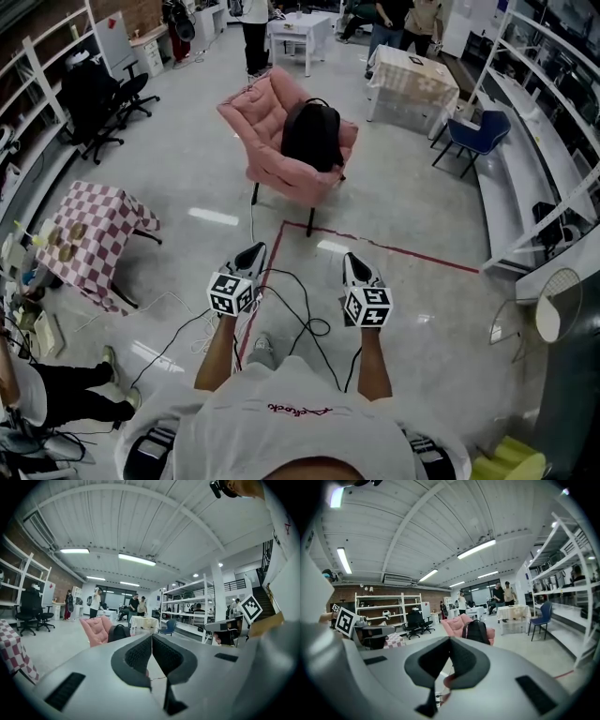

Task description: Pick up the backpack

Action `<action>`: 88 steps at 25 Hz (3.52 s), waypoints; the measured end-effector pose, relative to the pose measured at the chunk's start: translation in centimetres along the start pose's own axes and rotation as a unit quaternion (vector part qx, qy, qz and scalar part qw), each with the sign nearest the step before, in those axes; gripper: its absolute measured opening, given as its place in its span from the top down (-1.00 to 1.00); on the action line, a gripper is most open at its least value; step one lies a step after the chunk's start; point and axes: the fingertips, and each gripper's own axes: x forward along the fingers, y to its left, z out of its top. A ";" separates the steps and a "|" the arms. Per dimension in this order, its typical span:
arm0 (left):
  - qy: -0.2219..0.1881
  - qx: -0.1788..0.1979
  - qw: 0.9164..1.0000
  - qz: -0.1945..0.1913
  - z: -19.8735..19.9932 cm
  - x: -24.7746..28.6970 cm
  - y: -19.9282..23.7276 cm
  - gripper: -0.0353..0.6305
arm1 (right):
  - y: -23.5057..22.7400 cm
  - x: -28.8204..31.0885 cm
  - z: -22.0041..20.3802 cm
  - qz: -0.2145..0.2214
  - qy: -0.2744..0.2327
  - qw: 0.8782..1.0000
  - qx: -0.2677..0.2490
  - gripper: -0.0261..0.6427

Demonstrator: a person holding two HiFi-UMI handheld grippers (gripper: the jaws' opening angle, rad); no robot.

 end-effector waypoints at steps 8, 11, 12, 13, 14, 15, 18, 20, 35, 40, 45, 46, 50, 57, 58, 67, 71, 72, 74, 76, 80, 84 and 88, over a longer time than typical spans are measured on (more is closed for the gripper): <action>0.003 0.000 1.000 -0.005 0.2 4.3 2.4 0.86 | -1.6 4.8 0.7 0.001 0.004 1.000 0.001 0.87; 0.001 0.000 1.000 -0.011 0.3 7.0 4.4 0.86 | -2.5 7.7 1.1 -0.002 0.006 1.000 0.000 0.87; 0.000 -0.001 1.000 -0.012 0.4 7.9 5.1 0.86 | -2.7 8.7 1.2 -0.003 0.007 1.000 -0.001 0.87; -0.001 -0.001 1.000 -0.014 0.6 8.8 5.9 0.86 | -2.9 9.7 1.4 -0.004 0.008 1.000 -0.002 0.87; -0.003 -0.001 1.000 -0.015 1.0 9.7 6.7 0.86 | -3.2 10.7 1.7 -0.006 0.008 1.000 -0.004 0.87; -0.006 -0.001 1.000 -0.017 1.4 10.7 7.5 0.86 | -3.5 11.7 2.2 -0.008 0.007 1.000 -0.005 0.87; -0.009 0.000 1.000 -0.026 2.8 13.5 10.3 0.86 | -4.0 15.2 3.9 -0.016 0.004 1.000 -0.006 0.87; -0.011 0.003 0.999 -0.031 3.6 15.1 12.3 0.86 | -3.9 17.6 4.9 -0.020 0.002 1.000 -0.008 0.87; -0.009 -0.008 0.999 -0.052 5.2 23.3 23.9 0.86 | -3.5 31.1 8.4 -0.040 0.009 0.999 -0.019 0.87; -0.008 -0.008 0.998 -0.062 5.3 24.5 24.4 0.86 | -3.6 32.0 8.4 -0.046 0.010 0.999 -0.018 0.87; -0.007 -0.010 0.997 -0.072 4.7 25.1 24.0 0.86 | -3.9 32.0 7.8 -0.052 0.010 0.998 -0.014 0.87; -0.005 -0.011 0.997 -0.074 4.5 25.3 23.9 0.86 | -4.1 31.9 7.6 -0.054 0.011 0.998 -0.013 0.87; 0.001 -0.012 0.997 -0.082 3.9 26.0 22.9 0.86 | -4.9 31.5 7.1 -0.057 0.014 0.998 -0.008 0.87; -0.001 -0.008 0.997 -0.080 4.3 28.5 23.4 0.86 | -5.9 33.5 7.6 -0.046 0.011 0.999 -0.011 0.87; -0.001 -0.008 0.997 -0.079 4.4 28.9 23.5 0.86 | -6.1 33.9 7.6 -0.044 0.012 0.999 -0.011 0.87; -0.002 -0.001 0.998 -0.068 5.4 35.1 26.7 0.86 | -9.8 40.4 9.6 -0.030 0.004 0.999 -0.012 0.87; -0.002 0.003 0.998 -0.064 6.5 39.0 27.5 0.86 | -12.4 43.3 10.7 -0.025 0.006 1.000 -0.009 0.87; -0.001 0.004 0.998 -0.064 6.8 39.9 27.6 0.86 | -13.0 44.0 11.0 -0.023 0.007 1.000 -0.009 0.87; 0.000 0.005 0.998 -0.060 7.3 41.7 28.0 0.86 | -14.3 45.6 11.9 -0.017 0.006 1.000 -0.009 0.87; -0.001 0.009 0.998 -0.057 8.3 44.0 28.5 0.86 | -15.9 47.4 13.2 -0.012 0.002 1.000 -0.010 0.87; -0.003 0.014 0.999 -0.047 9.7 48.4 29.6 0.86 | -19.0 51.0 15.2 -0.002 -0.003 1.000 -0.013 0.87; -0.007 0.017 0.999 -0.037 10.9 52.8 30.3 0.86 | -22.2 54.3 16.5 0.008 -0.003 1.000 -0.013 0.87; -0.009 0.015 0.999 -0.027 11.5 57.6 30.9 0.86 | -25.6 57.5 17.7 0.016 -0.001 1.000 -0.015 0.87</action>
